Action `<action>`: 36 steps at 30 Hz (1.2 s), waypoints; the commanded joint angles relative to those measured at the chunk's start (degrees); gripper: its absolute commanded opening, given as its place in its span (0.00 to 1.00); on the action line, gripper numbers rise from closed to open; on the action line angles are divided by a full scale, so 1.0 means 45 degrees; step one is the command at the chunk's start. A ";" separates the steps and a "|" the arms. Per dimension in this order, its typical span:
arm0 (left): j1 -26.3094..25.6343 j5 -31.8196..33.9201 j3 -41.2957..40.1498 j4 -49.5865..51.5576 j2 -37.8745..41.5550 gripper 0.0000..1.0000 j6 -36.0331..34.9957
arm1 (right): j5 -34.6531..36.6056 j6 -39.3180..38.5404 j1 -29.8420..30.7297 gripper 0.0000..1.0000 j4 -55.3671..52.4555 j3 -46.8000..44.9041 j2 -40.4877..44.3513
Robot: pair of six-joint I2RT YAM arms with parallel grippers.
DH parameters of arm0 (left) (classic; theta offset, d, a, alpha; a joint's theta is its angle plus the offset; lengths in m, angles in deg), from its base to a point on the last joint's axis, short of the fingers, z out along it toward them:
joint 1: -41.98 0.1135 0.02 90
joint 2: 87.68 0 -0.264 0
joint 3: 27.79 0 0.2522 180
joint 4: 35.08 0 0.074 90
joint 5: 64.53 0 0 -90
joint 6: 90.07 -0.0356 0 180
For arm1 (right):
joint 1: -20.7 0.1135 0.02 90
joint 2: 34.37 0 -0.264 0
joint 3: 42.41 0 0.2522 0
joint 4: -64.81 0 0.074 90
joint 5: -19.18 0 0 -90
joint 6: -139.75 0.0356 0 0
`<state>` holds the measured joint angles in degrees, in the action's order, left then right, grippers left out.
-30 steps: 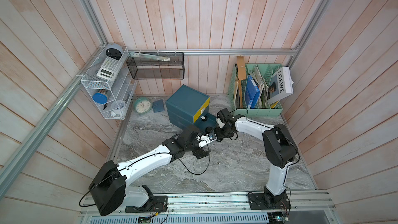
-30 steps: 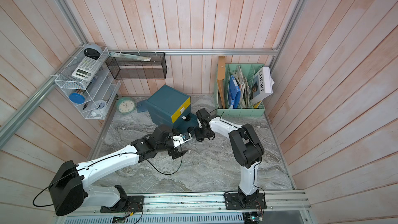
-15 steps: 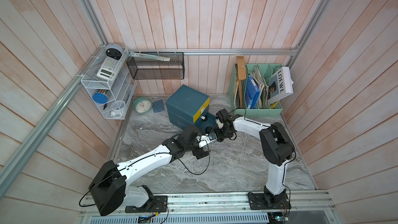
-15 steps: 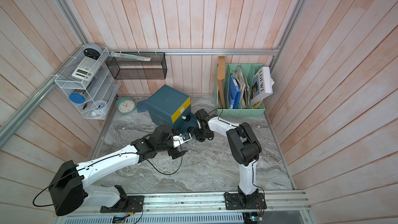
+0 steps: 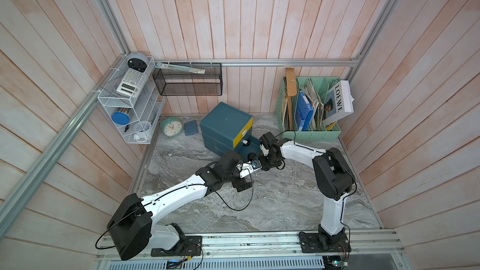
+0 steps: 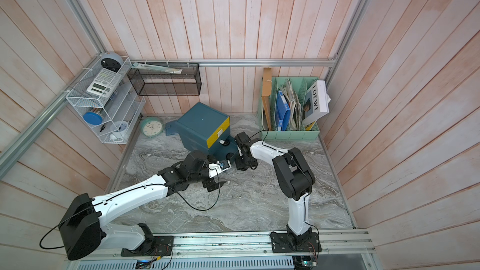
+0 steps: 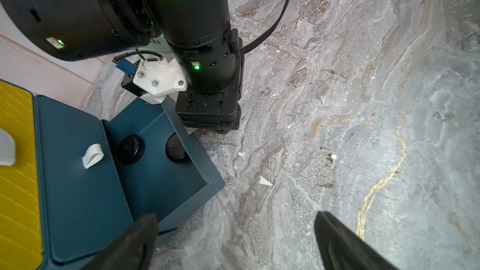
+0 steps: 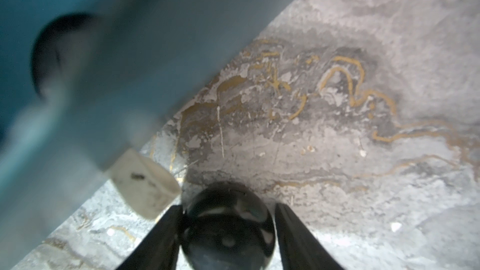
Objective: Put the bluetooth earphones in the drawer according to color
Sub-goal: Pick up the Bluetooth earphone from the center of the board.
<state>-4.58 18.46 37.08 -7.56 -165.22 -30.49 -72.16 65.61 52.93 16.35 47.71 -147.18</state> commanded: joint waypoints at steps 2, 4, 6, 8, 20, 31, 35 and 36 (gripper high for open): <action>-0.0057 0.0060 0.0185 0.0006 0.0043 1.00 -0.0018 | 0.0269 -0.0088 0.0139 0.58 -0.0746 0.0161 -0.0243; -0.0047 0.0072 0.0185 -0.0010 0.0078 1.00 -0.0019 | 0.0344 -0.0118 0.0156 0.56 -0.0746 0.0139 -0.0156; -0.0041 0.0070 0.0192 -0.0030 0.0103 1.00 0.0001 | 0.0481 -0.0101 0.0144 0.54 -0.0710 0.0107 -0.0035; -0.0043 0.0086 0.0185 -0.0064 0.0086 1.00 0.0046 | 0.0571 -0.0096 0.0146 0.53 -0.0669 0.0085 0.0095; -0.0043 0.0494 0.0206 -0.0442 0.0291 1.00 0.0368 | 0.0888 -0.0036 0.0143 0.00 -0.0610 0.0063 0.0662; 0.0420 0.0678 0.0246 -0.1463 0.0894 1.00 0.1510 | 0.1314 -0.0020 0.0153 0.00 -0.0369 0.0276 0.1888; 0.0616 0.1087 0.0119 -0.1888 0.1219 1.00 0.1602 | 0.1111 -0.0015 0.0169 0.00 -0.0019 0.0425 0.2365; 0.0674 0.1203 0.0090 -0.2022 0.1295 1.00 0.1621 | 0.1028 -0.0053 0.0170 0.00 0.0111 0.0472 0.2474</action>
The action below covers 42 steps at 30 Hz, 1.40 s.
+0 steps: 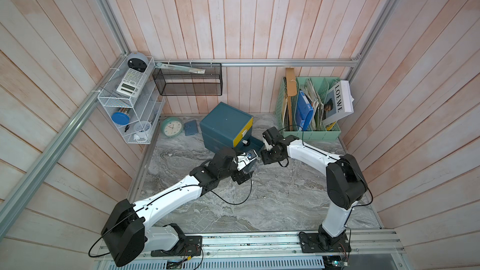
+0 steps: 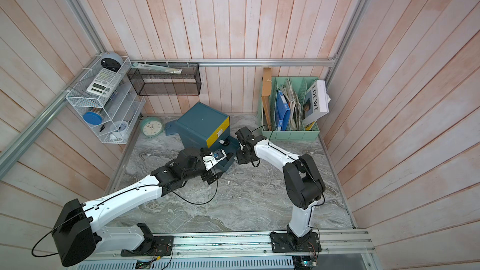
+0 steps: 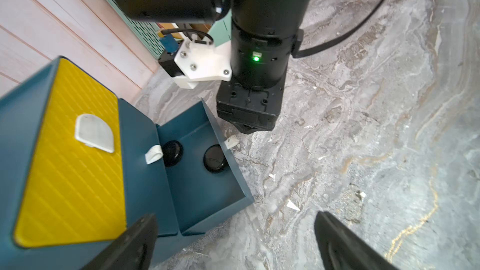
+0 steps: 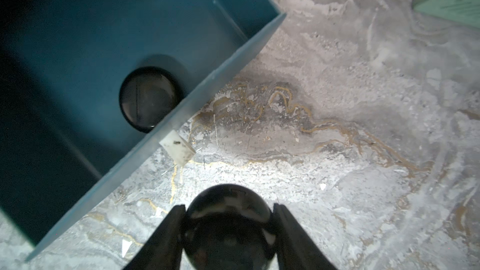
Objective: Put the bluetooth earphones in the drawer according to color
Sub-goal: Pick up the Bluetooth earphone from the center of the board, then place the bluetooth earphone in the drawer.
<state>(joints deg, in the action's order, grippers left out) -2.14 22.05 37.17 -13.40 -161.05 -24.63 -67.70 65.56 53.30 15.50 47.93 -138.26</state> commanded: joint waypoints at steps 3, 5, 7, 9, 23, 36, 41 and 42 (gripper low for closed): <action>0.0291 0.0845 -0.0001 -0.1029 0.0500 1.00 0.0380 | -0.0186 -0.0039 0.0130 0.00 0.0834 0.0493 0.0770; 0.0394 0.1166 0.0036 -0.1032 0.0491 1.00 0.0390 | -0.0296 -0.0020 0.0164 0.00 0.1112 0.0592 0.0805; 0.0515 0.1365 0.0067 -0.1020 0.0512 1.00 0.0398 | -0.0478 0.0002 0.0201 0.00 0.1211 0.0873 0.0693; 0.0650 0.1339 0.0072 -0.1024 0.0548 1.00 0.0484 | -0.0849 0.0144 0.0210 0.00 0.1220 0.1185 0.0517; 0.1144 0.1424 0.0068 -0.1199 0.0542 1.00 0.0730 | -0.2766 0.0748 0.0281 0.00 0.1916 0.2438 -0.0810; 0.1213 0.1674 0.0147 -0.0949 0.0307 1.00 0.0594 | -0.3152 0.1204 0.0275 0.10 0.2411 0.2571 -0.1681; 0.1210 0.1627 0.0204 -0.0891 0.0292 1.00 0.0616 | -0.3398 0.1295 0.0276 0.16 0.2356 0.2699 -0.2026; 0.1210 0.1666 0.0186 -0.0890 0.0287 1.00 0.0596 | -0.3498 0.1291 0.0290 0.19 0.2329 0.2708 -0.2101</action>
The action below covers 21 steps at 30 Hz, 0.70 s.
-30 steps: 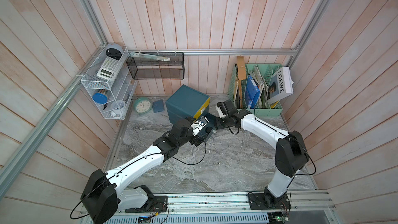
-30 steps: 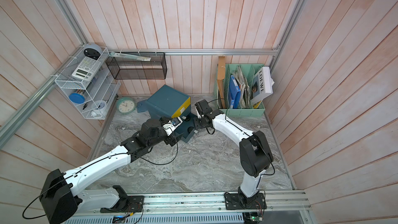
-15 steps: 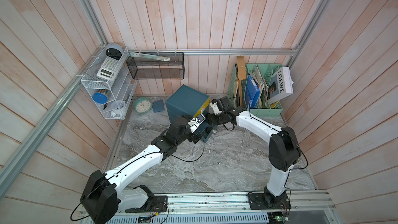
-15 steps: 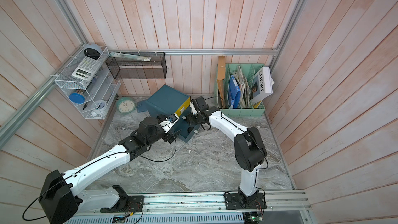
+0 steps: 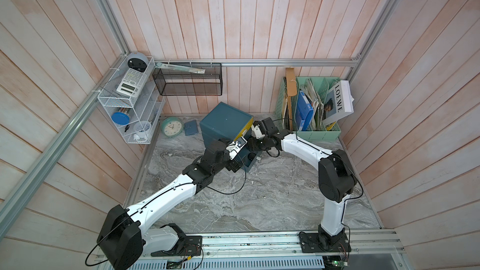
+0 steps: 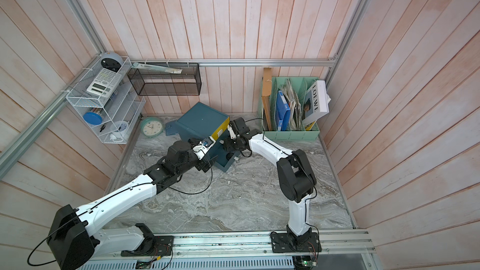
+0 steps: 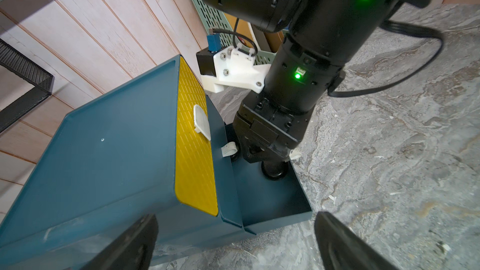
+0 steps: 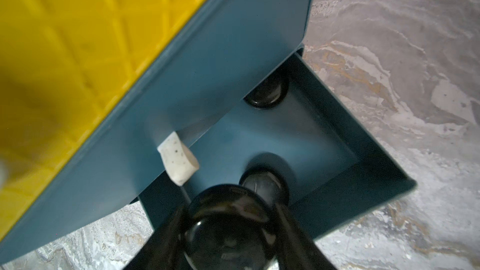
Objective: Put the bluetooth earphones in the drawer according to color
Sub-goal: Place the bluetooth earphone in the drawer.
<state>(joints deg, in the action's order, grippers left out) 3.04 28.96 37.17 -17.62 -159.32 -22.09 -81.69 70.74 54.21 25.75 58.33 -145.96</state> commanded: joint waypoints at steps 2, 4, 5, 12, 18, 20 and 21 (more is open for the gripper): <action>0.0059 0.0161 0.0204 0.0053 -0.0135 1.00 0.0030 | -0.0435 0.0140 0.0073 0.24 -0.0040 0.0458 -0.0466; 0.0059 0.0164 0.0221 0.0049 -0.0174 1.00 0.0056 | -0.0390 0.0110 0.0079 0.32 -0.0067 0.0442 -0.0438; 0.0059 0.0161 0.0221 0.0025 -0.0177 1.00 0.0072 | -0.0358 0.0086 0.0083 0.36 -0.0071 0.0418 -0.0407; 0.0059 0.0161 0.0224 0.0017 -0.0214 1.00 0.0109 | -0.0357 0.0024 0.0053 0.47 -0.0469 0.0775 -0.0716; 0.0059 0.0134 0.0244 0.0086 -0.0214 1.00 0.0089 | -0.0357 0.0100 0.0060 0.54 -0.0472 0.0732 -0.0788; 0.0061 0.0104 0.0224 0.0094 -0.0194 1.00 0.0089 | -0.0357 0.0090 0.0068 0.56 -0.0472 0.0701 -0.0768; 0.0060 0.0092 0.0224 0.0087 -0.0179 1.00 0.0089 | -0.0357 0.0101 0.0060 0.56 -0.0448 0.0673 -0.0750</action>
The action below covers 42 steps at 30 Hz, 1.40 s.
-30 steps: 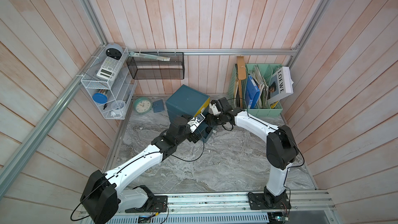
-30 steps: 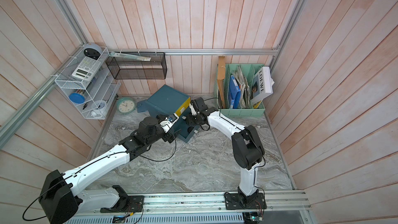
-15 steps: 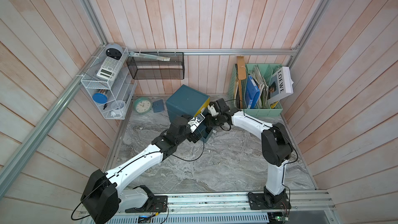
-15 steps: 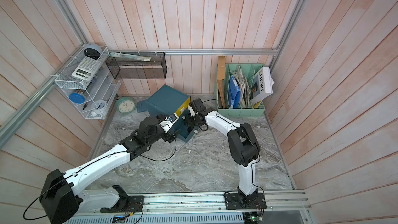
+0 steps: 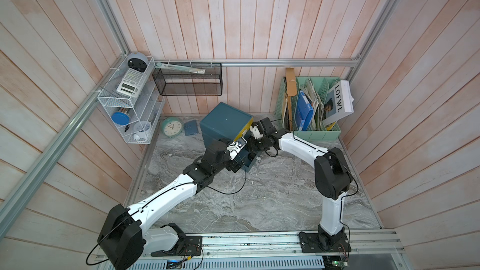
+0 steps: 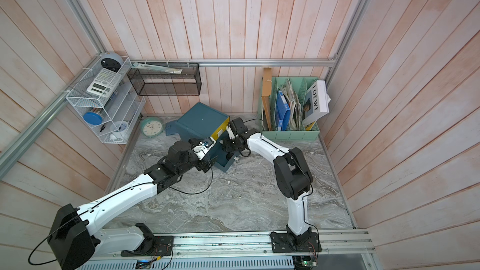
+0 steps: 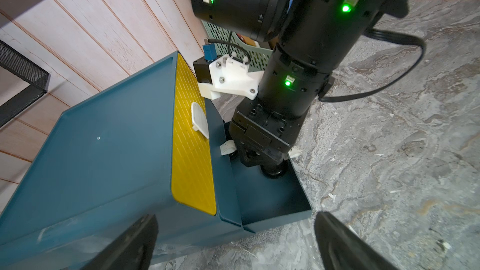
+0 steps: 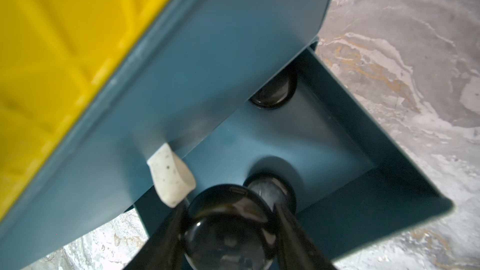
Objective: Put the bluetooth earphones in the drawer according to color
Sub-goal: Place the bluetooth earphone in the drawer.
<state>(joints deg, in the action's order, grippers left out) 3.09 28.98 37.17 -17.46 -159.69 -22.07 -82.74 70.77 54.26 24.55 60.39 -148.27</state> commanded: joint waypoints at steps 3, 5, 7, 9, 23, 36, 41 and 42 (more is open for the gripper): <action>0.0045 0.0100 0.0224 0.0052 -0.0054 1.00 0.0086 | -0.0164 0.0135 0.0049 0.57 -0.0117 0.0147 -0.0244; 0.0049 0.0108 0.0198 0.0010 -0.0035 1.00 0.0069 | -0.0198 0.0140 0.0060 0.58 -0.0108 0.0152 -0.0293; 0.0058 0.0114 0.0224 0.0037 -0.0065 1.00 0.0086 | -0.0197 0.0135 0.0046 0.58 -0.0107 0.0108 -0.0293; 0.0030 0.0076 0.0224 0.0055 -0.0104 1.00 0.0084 | -0.0220 0.0125 0.0057 0.58 -0.0072 0.0057 -0.0273; 0.0033 0.0026 0.0224 0.0061 -0.0053 1.00 0.0066 | -0.0261 0.0115 0.0048 0.65 0.0064 -0.0316 -0.0161; 0.0069 0.0389 0.0034 -0.0746 0.0337 1.00 0.0655 | 0.0201 0.0041 0.0056 0.64 0.0449 -0.0907 0.0934; 0.0123 0.0678 -0.0108 -0.1211 0.0458 1.00 0.0952 | 0.0392 -0.0022 0.0045 0.61 0.0502 -0.1183 0.1543; 0.0145 0.0732 -0.0125 -0.1310 0.0511 1.00 0.1010 | 0.0434 -0.0041 0.0048 0.60 0.0555 -0.1294 0.1680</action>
<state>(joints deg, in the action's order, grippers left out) 3.28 30.64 37.15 -20.37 -158.91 -19.30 -82.22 71.03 54.26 26.17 55.64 -143.73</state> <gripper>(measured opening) 0.999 0.609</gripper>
